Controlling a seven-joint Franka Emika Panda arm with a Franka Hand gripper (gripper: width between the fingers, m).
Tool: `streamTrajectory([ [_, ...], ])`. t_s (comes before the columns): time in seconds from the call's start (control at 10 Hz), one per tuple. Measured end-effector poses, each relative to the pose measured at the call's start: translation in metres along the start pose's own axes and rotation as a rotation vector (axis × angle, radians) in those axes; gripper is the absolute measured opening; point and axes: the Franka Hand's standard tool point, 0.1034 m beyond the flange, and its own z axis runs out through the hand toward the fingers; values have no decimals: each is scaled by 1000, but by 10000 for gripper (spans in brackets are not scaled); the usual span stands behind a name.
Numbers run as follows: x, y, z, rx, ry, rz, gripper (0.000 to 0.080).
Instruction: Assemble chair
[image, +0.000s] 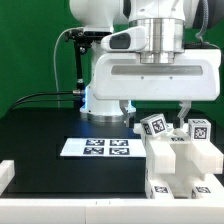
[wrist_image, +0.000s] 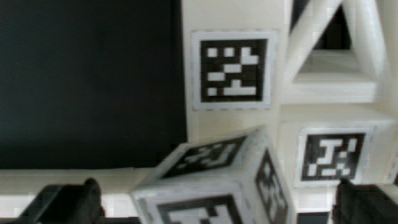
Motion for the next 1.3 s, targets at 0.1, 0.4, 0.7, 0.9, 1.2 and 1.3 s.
streamTrajectory([
  [0.1,0,0,0,0,0,16,387],
  [0.4,0,0,1,2,-1,232,265],
  [0.7,3,0,3,-3,-6,519,265],
  [0.9,1,-2,4,-6,-14,804,265],
  [1.2,0,-2,4,7,-12,1294,265],
  [1.3,-1,-2,5,6,-13,1283,357],
])
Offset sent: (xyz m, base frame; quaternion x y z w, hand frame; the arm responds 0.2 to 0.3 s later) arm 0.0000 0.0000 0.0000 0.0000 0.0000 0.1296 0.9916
